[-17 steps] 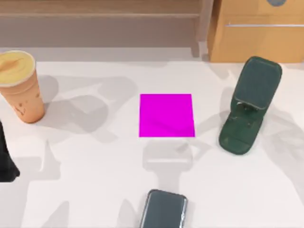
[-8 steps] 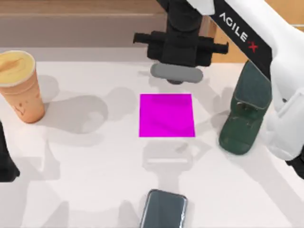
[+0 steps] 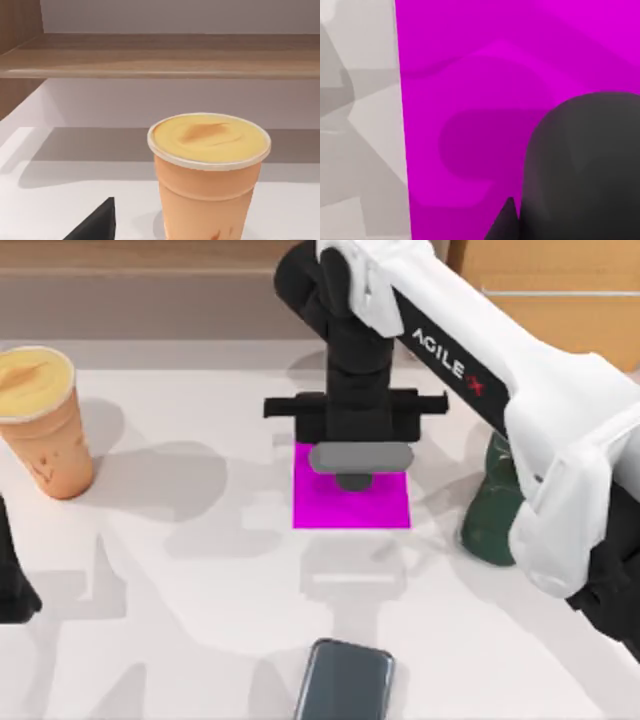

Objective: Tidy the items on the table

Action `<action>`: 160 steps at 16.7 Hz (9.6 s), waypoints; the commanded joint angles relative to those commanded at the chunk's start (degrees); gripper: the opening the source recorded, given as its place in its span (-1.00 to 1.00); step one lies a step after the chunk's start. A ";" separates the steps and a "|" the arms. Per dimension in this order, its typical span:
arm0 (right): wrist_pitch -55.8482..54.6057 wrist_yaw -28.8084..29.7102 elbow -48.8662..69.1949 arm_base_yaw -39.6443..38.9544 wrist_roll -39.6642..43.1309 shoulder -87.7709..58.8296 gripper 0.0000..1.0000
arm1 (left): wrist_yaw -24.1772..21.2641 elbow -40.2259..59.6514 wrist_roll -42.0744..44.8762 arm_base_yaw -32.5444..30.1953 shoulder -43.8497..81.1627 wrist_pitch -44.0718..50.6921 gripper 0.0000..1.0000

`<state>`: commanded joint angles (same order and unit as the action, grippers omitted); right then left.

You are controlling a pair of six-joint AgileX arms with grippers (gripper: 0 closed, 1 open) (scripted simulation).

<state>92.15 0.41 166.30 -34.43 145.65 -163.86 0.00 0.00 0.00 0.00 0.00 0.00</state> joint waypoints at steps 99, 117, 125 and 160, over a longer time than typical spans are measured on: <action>-47.56 1.24 -94.79 -28.80 -223.16 47.54 0.55 | 0.00 0.00 0.00 0.00 0.00 0.00 1.00; -47.56 1.24 -94.79 -28.80 -223.16 47.54 -1.00 | 0.00 0.00 0.00 0.00 0.00 0.00 1.00; -40.02 1.45 -91.45 -28.73 -222.64 51.60 -1.00 | 0.00 0.00 0.00 0.00 0.00 0.00 1.00; -46.74 55.85 -93.09 -21.66 -215.57 73.74 -1.00 | 0.00 0.00 0.00 0.00 0.00 0.00 1.00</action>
<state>45.40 56.26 73.21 -56.09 -69.92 -90.13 0.00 0.00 0.00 0.00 0.00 0.00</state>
